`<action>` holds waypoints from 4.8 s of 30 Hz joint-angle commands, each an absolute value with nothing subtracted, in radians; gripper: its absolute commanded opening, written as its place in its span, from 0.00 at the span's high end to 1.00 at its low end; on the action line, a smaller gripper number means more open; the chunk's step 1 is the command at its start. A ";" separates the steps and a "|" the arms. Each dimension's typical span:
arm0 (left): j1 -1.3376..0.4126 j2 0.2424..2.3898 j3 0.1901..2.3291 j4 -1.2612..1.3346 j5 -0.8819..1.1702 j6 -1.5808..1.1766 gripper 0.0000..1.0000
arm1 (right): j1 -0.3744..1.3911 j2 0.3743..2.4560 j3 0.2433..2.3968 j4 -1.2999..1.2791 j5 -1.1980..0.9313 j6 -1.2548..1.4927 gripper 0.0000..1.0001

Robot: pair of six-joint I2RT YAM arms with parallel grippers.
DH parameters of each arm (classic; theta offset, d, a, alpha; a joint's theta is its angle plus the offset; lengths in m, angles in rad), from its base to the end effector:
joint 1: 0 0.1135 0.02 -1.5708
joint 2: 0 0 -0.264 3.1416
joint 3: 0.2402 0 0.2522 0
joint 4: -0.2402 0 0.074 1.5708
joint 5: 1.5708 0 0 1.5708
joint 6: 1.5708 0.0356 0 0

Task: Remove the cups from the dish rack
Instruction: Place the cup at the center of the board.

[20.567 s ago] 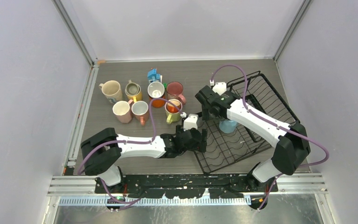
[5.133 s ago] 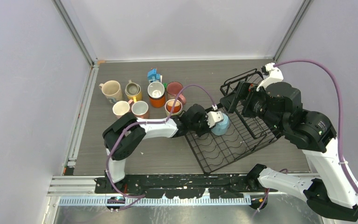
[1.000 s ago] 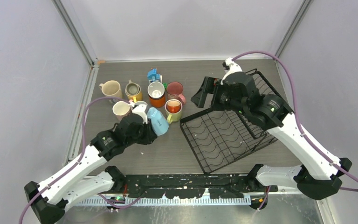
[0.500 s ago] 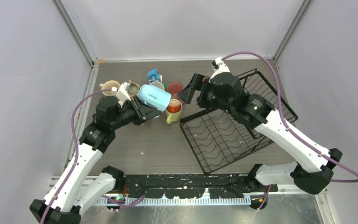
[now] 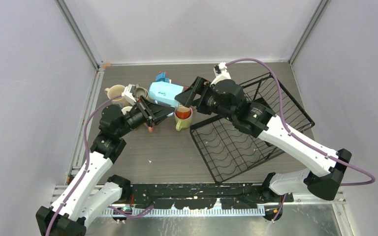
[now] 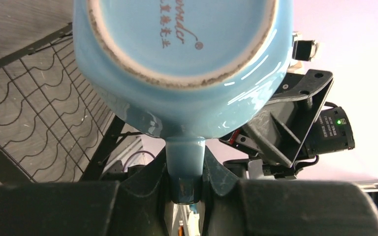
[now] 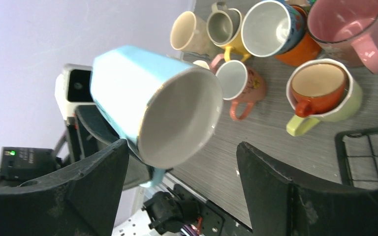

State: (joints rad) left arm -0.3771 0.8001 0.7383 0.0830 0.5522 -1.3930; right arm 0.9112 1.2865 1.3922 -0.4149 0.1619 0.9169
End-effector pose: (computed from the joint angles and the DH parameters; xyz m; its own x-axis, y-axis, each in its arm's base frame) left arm 0.1684 -0.0868 0.3499 -0.7850 -0.5904 -0.1878 0.1611 0.0982 -0.9820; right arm 0.1805 0.2234 0.4192 -0.6578 0.4301 -0.6184 -0.2692 0.6326 0.7262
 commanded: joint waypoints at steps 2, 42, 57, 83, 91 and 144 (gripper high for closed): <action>-0.371 0.783 0.720 0.363 0.608 -1.509 1.00 | 0.917 1.307 1.391 -0.257 0.161 0.969 0.17; -0.371 0.553 0.758 -0.462 0.407 -1.045 0.00 | 0.920 1.514 1.651 -0.317 0.207 0.890 0.99; -0.371 0.534 1.237 -1.118 -0.254 -0.474 0.00 | 0.973 1.863 2.157 -0.848 0.198 0.674 0.99; -0.463 0.557 1.417 -1.158 -0.377 -0.380 0.00 | 1.036 2.360 2.531 -1.141 0.199 0.610 0.99; -0.478 0.563 1.418 -1.155 -0.402 -0.358 0.00 | 1.034 2.405 2.543 -1.138 0.193 0.595 0.99; -0.488 0.606 1.402 -1.133 -0.311 -0.414 0.00 | 1.060 2.366 2.570 -1.174 0.179 0.554 0.17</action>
